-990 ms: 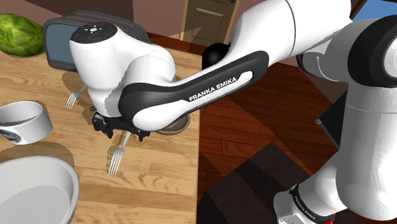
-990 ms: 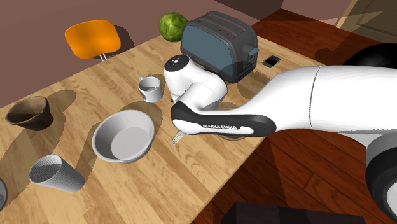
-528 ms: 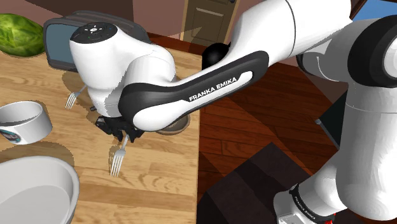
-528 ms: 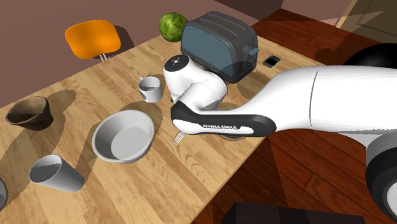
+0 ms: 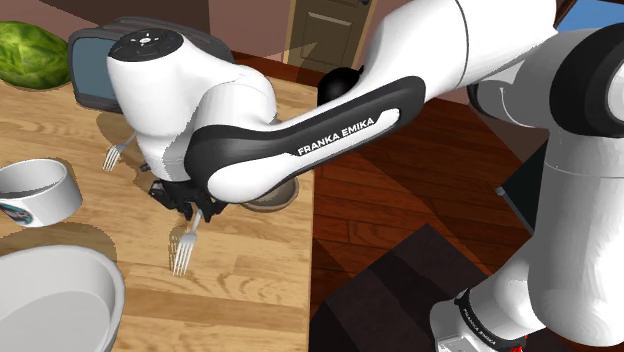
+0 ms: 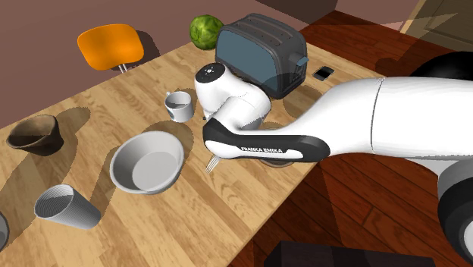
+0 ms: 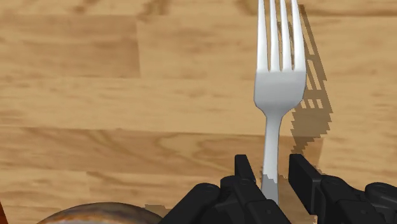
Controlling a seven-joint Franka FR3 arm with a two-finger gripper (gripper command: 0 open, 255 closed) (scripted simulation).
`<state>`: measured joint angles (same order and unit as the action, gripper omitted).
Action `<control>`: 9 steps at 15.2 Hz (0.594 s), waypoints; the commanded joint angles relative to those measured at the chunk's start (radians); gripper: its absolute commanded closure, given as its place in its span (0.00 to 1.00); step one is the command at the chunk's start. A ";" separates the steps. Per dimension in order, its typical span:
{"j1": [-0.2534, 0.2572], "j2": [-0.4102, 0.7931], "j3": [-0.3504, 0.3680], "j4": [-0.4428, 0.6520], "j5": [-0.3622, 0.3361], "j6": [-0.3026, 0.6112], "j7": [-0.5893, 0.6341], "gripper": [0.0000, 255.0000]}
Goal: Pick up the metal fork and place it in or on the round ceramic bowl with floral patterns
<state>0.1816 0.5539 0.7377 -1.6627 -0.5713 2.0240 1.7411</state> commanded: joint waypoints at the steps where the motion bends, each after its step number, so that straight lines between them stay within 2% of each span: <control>1: -0.004 -0.012 0.006 0.008 0.010 -0.016 -0.008 1.00; 9: -0.012 -0.053 0.030 0.058 0.049 -0.095 -0.042 1.00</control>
<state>0.1710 0.5068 0.7642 -1.6090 -0.5270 1.9377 1.7035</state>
